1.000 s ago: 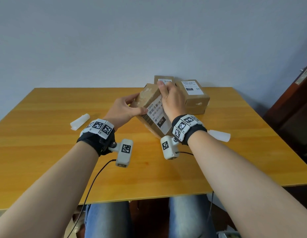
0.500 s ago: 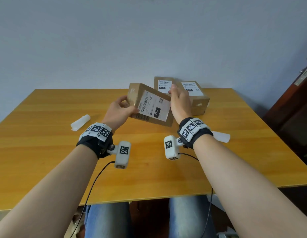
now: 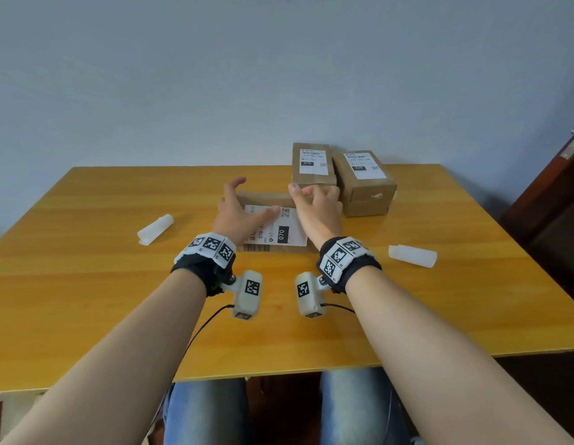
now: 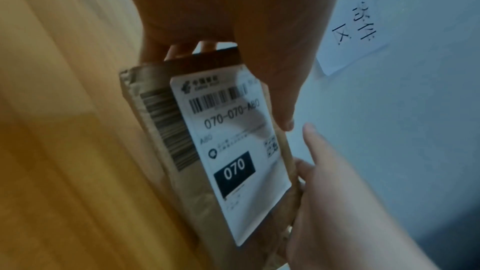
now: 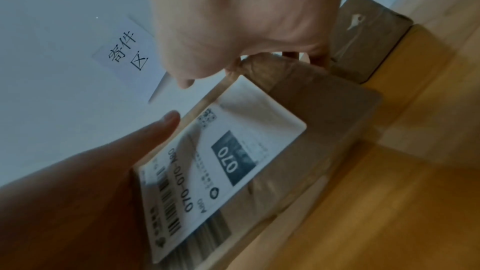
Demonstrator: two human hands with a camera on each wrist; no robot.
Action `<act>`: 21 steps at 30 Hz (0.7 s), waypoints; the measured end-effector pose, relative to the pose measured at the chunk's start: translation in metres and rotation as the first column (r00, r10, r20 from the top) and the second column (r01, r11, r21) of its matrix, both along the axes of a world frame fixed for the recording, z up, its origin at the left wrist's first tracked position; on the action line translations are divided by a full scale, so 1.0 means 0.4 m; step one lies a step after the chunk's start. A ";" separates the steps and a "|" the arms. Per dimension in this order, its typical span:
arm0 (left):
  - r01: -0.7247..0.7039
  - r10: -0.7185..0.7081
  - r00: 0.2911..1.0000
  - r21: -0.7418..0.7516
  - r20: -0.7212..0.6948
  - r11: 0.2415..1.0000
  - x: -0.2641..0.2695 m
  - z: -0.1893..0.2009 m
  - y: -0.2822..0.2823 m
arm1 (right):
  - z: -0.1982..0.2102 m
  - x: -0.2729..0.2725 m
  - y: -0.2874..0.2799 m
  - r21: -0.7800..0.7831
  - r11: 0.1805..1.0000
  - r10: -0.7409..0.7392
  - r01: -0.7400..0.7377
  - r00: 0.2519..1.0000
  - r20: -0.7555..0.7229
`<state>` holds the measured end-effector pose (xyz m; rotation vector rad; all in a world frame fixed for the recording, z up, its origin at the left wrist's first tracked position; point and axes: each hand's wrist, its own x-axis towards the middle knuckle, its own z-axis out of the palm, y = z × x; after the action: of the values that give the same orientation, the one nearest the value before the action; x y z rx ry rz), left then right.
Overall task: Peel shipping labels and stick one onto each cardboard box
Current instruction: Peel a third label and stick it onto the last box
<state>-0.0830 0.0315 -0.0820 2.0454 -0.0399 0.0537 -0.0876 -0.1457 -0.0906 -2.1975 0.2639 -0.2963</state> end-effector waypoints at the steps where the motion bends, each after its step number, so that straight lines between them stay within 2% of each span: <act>1: -0.023 0.023 1.000 0.029 0.016 0.999 -0.001 -0.005 -0.009 | -0.001 0.002 0.010 -0.035 0.999 -0.012 0.012 1.000 -0.006; 6: -0.162 0.154 0.981 0.057 0.122 0.985 0.013 -0.045 -0.026 | -0.009 0.011 0.047 -0.152 0.988 -0.039 0.038 0.999 -0.004; 11: -0.272 0.240 0.949 0.143 0.206 0.952 0.048 -0.039 -0.046 | -0.001 0.038 0.063 -0.253 0.967 -0.007 0.003 1.000 -0.013; 16: -0.293 0.286 0.956 0.226 0.067 0.929 0.105 -0.017 -0.052 | 0.017 0.095 0.063 -0.340 0.937 0.053 -0.082 0.994 -0.093; 21: -0.202 0.224 0.970 0.202 -0.095 0.958 0.171 -0.024 -0.037 | 0.009 0.151 0.061 -0.352 0.918 0.142 -0.182 0.980 -0.137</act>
<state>-0.0145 0.0167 -0.0918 2.2349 0.2594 0.0662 -0.0274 -0.1213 -0.0871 -2.5894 0.0873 -0.1394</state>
